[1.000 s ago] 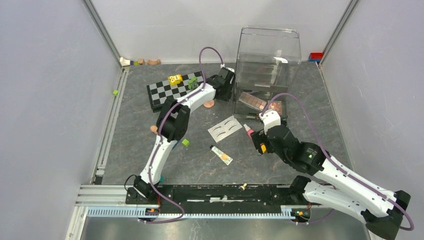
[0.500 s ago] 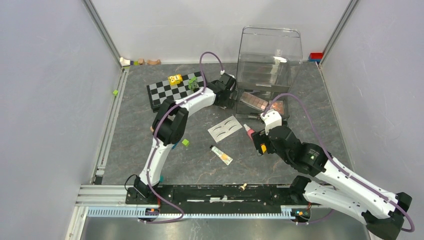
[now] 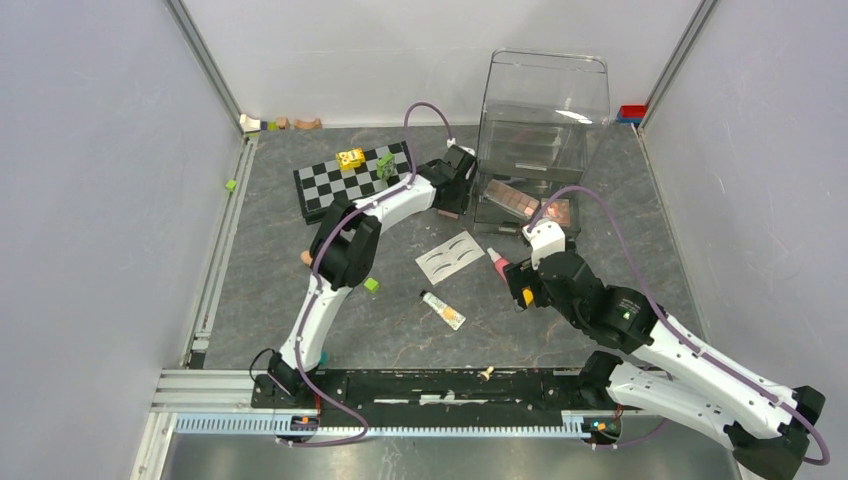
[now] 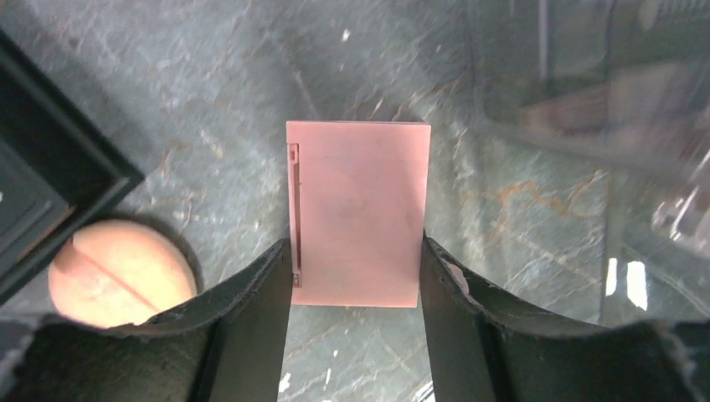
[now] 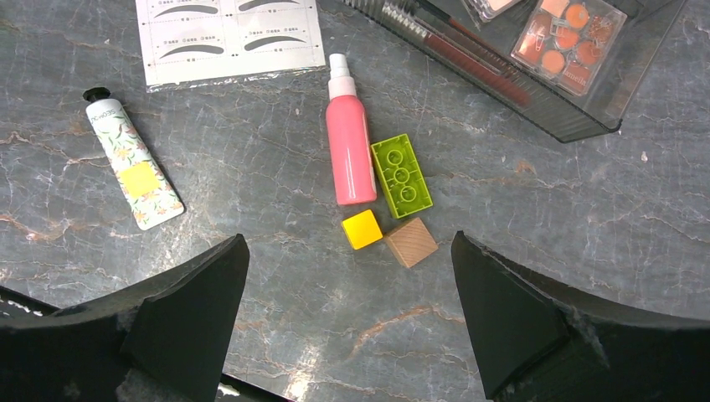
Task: Organize the makeup
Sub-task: Pick up the makeup from the center of the board.
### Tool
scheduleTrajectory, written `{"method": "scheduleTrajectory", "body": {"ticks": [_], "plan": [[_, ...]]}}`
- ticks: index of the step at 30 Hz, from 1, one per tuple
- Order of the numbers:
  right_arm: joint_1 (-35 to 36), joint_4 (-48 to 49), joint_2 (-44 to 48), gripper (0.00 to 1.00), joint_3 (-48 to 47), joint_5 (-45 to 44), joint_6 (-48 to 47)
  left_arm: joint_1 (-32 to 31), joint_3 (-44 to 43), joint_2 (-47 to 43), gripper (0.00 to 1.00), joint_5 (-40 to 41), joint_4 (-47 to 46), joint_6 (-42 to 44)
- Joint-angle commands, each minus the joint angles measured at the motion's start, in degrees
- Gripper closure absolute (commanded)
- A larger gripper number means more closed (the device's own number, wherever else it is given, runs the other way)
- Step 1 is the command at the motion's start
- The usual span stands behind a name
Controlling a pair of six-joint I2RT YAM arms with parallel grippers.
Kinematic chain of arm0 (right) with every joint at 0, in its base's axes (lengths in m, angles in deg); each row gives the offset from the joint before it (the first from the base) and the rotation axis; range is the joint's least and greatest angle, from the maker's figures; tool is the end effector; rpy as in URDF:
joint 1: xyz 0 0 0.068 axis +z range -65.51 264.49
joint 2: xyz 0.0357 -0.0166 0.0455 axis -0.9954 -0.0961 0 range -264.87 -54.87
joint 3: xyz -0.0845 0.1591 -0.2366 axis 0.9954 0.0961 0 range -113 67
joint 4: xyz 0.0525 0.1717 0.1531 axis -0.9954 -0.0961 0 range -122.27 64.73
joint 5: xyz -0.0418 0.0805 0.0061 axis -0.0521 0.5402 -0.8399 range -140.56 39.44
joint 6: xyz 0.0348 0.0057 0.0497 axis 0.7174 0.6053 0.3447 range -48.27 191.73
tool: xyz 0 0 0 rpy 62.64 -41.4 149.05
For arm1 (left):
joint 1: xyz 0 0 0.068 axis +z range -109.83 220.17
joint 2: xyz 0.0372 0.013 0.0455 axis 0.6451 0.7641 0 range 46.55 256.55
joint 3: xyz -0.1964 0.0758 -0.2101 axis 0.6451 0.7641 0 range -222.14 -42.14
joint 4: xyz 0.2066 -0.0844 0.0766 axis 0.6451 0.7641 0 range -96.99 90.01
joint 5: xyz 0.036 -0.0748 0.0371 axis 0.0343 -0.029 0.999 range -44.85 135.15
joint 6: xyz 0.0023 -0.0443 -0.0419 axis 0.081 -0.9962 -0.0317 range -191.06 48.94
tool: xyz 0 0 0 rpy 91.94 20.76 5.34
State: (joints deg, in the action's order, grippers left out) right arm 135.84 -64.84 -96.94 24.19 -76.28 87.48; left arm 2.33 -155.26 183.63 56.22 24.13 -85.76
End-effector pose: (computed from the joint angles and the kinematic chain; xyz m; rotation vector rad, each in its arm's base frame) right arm 0.0852 0.0749 0.2981 -0.4362 2.1315 0.1608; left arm 0.4185 -0.3140 0.1797 0.4283 2.4740 -0.1313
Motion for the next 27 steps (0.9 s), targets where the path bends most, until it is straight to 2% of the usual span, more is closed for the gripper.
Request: {"method": "scheduleTrajectory", "body": {"ticks": [1, 10, 16, 22, 27], "plan": [[-0.1, 0.6, 0.7, 0.02, -1.9, 0.1, 1.2, 0.1, 8.6, -3.7, 0.45, 1.0, 2.9, -1.3], [-0.1, -0.1, 2.2, 0.02, -4.5, -0.7, 1.7, -0.9, 25.2, -22.0, 0.47, 3.9, 0.9, -5.8], [-0.1, -5.2, 4.0, 0.02, -10.1, -11.2, 4.1, -6.2, 31.8, -34.6, 0.47, 5.1, 1.0, -9.0], [-0.1, -7.9, 9.2, 0.02, -11.4, -19.9, 8.6, -12.8, 26.7, -39.5, 0.48, 3.0, 0.6, -11.8], [-0.1, -8.7, 13.2, 0.03, -10.5, -20.5, 10.9, -16.9, 17.8, -35.7, 0.49, 5.2, 0.6, -12.2]]}}
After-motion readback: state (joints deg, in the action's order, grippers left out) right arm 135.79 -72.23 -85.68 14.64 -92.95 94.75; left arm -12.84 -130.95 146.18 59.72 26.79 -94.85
